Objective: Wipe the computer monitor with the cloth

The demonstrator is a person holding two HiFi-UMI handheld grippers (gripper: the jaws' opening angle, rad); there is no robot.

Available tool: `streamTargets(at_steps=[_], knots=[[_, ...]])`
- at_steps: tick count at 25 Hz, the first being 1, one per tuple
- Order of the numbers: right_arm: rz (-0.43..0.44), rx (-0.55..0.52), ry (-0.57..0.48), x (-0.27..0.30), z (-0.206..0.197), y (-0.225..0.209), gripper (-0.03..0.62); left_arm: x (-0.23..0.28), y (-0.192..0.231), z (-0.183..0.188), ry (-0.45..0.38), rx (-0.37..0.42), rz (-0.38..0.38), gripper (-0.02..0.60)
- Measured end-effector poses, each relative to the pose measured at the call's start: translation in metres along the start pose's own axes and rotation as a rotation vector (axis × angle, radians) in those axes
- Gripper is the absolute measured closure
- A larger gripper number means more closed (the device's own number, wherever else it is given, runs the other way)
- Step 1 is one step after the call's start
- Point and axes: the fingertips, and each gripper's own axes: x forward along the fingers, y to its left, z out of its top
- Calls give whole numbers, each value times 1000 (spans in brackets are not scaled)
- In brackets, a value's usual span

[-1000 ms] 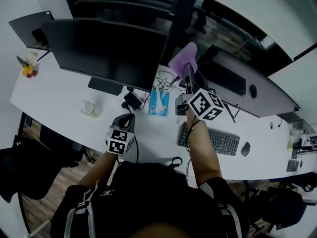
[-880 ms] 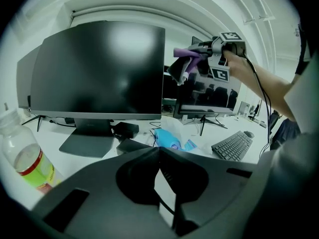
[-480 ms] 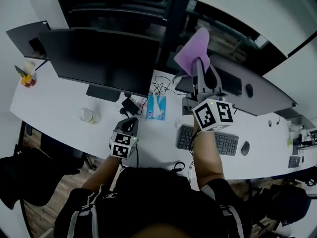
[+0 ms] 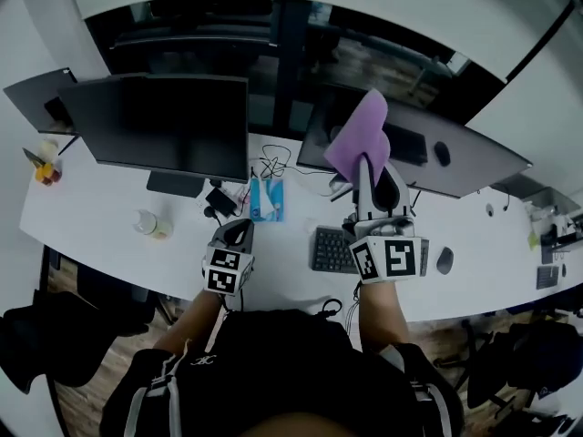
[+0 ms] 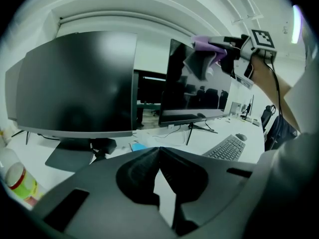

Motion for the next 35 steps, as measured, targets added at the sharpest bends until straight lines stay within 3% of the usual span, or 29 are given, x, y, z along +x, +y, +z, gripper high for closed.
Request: streamTargets(at_steps=[7,11,20,35], knots=[[-198,-48,100,-99,-24,-77,525,13,-63,29,-25,62,-73,568],[-253,-31,177,-144,-45,-99,526,16,-94,36,-33,90,-100,568],[-265,8,287,-209,-81,-120,526,3,-135,44,-82,83,-74,568],[-171,51,291,-255,-87,-117,526,-39,-169,27,-162,28,56,568]])
